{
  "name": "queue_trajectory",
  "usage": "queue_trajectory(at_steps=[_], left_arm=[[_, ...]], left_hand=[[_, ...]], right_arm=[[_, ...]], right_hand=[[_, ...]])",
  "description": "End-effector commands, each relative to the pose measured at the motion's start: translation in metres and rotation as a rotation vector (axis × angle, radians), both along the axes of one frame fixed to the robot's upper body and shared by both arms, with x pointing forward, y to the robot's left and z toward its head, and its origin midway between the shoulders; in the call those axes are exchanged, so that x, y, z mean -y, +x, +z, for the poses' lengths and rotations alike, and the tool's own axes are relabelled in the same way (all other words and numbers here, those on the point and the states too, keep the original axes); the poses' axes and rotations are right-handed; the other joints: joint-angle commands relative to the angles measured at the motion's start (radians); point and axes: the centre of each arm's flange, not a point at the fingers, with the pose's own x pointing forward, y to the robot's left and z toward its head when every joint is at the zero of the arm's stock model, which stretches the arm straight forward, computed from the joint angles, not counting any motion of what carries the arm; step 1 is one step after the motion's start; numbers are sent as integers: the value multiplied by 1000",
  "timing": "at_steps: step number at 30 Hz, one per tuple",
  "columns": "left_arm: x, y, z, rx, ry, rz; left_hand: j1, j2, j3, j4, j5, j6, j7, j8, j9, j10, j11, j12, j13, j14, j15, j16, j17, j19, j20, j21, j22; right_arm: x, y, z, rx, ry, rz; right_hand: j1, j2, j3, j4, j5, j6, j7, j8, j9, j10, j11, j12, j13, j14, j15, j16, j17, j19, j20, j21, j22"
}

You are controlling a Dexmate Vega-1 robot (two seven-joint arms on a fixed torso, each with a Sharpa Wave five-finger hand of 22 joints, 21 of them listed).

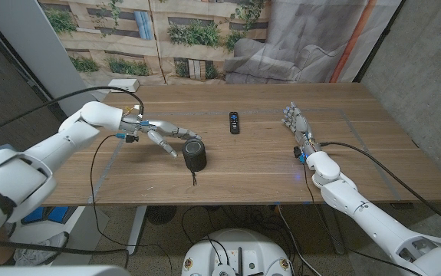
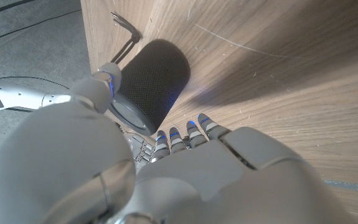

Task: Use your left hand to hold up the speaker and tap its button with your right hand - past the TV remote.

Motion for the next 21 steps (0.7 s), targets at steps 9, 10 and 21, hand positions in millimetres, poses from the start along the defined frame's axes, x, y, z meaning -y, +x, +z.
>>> queue_trajectory(at_steps=[9, 10, 21], left_arm=[[26, 20, 1, -46, 51, -27], [28, 20, 1, -47, 55, -31], [42, 22, -3, -74, 94, -52]], left_hand=[[27, -11, -6, 3, -1, -13, 1, 0, 4, -18, 1, -10, 7, -30, -67, -9, 4, 6, -46, -5, 1], [28, -12, -7, 3, -1, -10, -2, 1, 5, -17, 1, -9, 7, -30, -66, -9, 4, 7, -45, -5, 1], [51, -20, -15, 4, -1, 31, -19, 21, 9, 18, -8, 1, 9, -20, -70, -4, 4, 15, -44, -5, 1]], right_arm=[[5, -4, -7, 3, 20, -6], [5, -5, -8, 2, 18, -8], [8, -10, -13, 3, 34, -19]], right_hand=[[-1, 10, 5, 3, 3, -5, -2, 9, 3, 1, -5, 7, 2, 11, -3, 6, -1, 10, 5, 2, 2], [-1, 10, 5, 3, 3, -5, -3, 9, 3, 1, -5, 7, 1, 12, -2, 6, -1, 11, 6, 2, 2], [-3, 12, 5, 5, 3, -3, -1, 10, 3, 2, -4, 7, 1, 14, -1, 8, -3, 12, 7, 2, 2]])
